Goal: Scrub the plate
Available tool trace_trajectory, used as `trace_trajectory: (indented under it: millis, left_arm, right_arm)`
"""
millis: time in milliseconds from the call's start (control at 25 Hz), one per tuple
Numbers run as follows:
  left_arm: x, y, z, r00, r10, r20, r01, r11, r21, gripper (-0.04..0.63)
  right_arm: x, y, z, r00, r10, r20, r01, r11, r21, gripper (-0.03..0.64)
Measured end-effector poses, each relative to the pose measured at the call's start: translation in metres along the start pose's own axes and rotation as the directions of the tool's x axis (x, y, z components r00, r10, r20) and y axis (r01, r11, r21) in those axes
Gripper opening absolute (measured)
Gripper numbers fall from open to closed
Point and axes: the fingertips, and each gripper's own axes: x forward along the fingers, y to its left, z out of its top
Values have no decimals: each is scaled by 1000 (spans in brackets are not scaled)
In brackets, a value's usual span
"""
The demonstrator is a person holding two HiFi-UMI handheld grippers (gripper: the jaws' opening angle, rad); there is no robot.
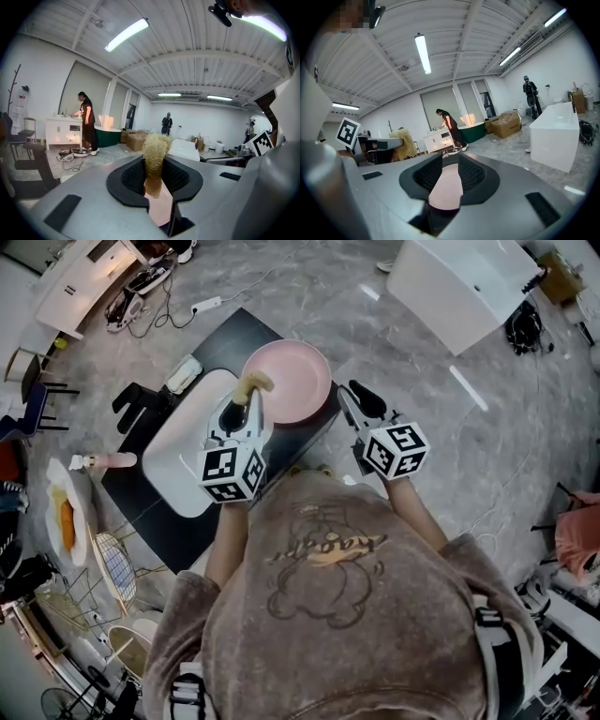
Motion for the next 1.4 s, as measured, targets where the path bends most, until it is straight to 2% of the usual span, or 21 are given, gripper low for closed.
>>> trace_trajectory:
  millis: [120, 360, 440, 920, 1120, 1400]
  left_arm:
    - [5, -1, 1, 1000, -12, 0, 12, 1000, 3, 75]
    - [11, 5, -1, 1000, -16, -5, 16, 1000, -8, 75]
    - [13, 8, 0, 1000, -17, -7, 16, 1000, -14, 75]
    - [31, 22, 5, 1000, -4, -10, 4, 999, -32, 75]
    - [35, 23, -1, 1000, 9, -28, -10, 999, -35, 75]
    - [34, 27, -8, 998, 38, -55, -41, 998, -46, 75]
  right_arm:
    - [5, -3, 3, 1000, 6, 1, -6, 1000, 7, 111]
    - [25, -9, -3, 998, 48, -40, -47, 998, 28, 233]
    - [34, -13, -8, 996, 67, -61, -64, 997, 42, 252]
    - [122, -67, -63, 970, 99, -222, -79, 992, 93, 253]
    - [157, -100, -102, 942, 93, -323, -51, 989, 136, 239]
    - [184, -119, -132, 895, 142, -423, -58, 977, 204, 212]
